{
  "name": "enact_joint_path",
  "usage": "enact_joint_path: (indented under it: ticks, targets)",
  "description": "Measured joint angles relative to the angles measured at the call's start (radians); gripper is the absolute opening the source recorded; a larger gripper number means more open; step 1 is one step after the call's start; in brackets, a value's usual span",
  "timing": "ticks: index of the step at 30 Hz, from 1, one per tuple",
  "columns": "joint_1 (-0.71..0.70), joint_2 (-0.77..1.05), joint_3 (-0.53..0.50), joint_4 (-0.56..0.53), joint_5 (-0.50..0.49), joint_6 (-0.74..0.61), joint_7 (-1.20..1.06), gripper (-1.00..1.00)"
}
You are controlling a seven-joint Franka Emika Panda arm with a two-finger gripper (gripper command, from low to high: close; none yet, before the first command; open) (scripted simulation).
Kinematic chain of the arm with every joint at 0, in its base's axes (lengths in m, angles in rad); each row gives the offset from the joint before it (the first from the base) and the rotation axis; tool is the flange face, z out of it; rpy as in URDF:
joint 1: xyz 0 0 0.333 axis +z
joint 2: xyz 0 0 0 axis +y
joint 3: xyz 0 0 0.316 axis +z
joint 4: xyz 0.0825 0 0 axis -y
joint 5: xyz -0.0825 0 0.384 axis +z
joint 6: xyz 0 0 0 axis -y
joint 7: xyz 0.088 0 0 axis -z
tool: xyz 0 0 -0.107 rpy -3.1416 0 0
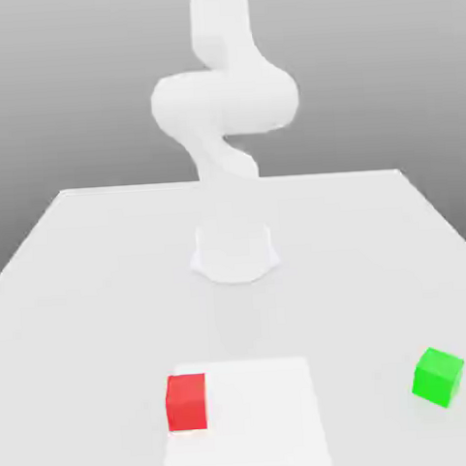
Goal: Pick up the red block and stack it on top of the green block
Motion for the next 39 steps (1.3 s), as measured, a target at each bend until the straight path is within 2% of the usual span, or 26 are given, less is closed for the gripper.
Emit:
enact_joint_path:
  ticks: [11, 20, 26, 27, 34, 39]
  targets:
    - [-0.016, 0.406, -0.072, -0.191, -0.014, 0.219, -0.09, 0.0]
    - [-0.048, 0.733, -0.112, -0.344, 0.02, 0.395, -0.195, 0.0]
    - [-0.086, 0.951, -0.062, -0.334, 0.086, 0.568, -0.252, 0.0]
    - [-0.093, 0.98, -0.053, -0.33, 0.094, 0.593, -0.258, -1.0]
    - [-0.096, 0.983, -0.05, -0.33, 0.092, 0.595, -0.257, -1.0]
    - [-0.083, 0.827, -0.075, -0.353, 0.038, 0.463, -0.217, -1.0]
